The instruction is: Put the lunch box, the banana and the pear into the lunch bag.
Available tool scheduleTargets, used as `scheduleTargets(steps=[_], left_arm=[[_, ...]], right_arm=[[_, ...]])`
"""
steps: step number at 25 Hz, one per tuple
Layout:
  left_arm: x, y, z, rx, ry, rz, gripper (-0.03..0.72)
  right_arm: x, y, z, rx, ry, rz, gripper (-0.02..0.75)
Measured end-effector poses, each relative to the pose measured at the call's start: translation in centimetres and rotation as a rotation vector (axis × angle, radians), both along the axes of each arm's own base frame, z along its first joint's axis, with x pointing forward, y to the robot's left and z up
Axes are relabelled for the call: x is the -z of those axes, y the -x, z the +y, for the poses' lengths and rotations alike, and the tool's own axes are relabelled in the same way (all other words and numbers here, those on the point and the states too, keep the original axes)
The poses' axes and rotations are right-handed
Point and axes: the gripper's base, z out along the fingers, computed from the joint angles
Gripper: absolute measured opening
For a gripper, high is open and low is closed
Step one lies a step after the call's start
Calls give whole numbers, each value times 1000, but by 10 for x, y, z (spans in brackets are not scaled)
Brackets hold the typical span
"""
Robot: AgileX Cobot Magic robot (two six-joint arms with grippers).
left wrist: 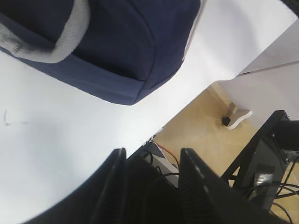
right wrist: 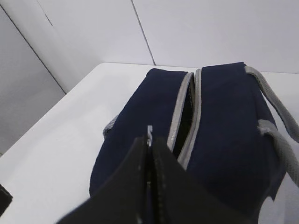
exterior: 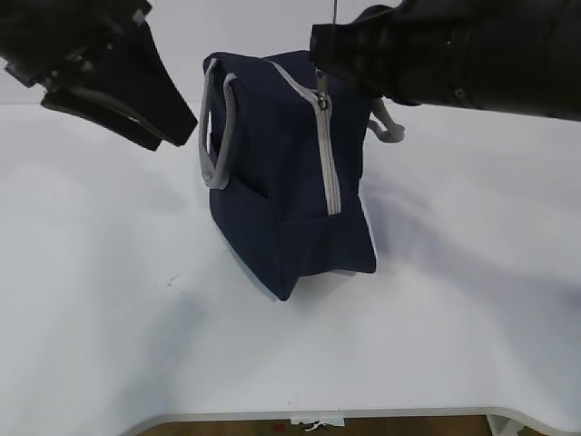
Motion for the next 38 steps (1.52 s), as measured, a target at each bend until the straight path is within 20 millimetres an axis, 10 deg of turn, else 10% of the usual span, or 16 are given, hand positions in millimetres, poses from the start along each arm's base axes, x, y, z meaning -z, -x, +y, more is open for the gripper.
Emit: scheduleTargets(steps=[21, 23, 27, 38], left_arm=[[60, -22, -53, -120, 106, -83, 405], [62, -24, -53, -123, 105, -90, 381], [64, -24, -51, -92, 61, -115, 50], [57, -19, -37, 124, -148, -273, -2]], right_arm=[[3, -2, 1, 24, -75, 54, 1], [3, -2, 1, 25, -77, 55, 1], [3, -2, 1, 24, -77, 54, 1], [1, -4, 5, 19, -79, 48, 1]])
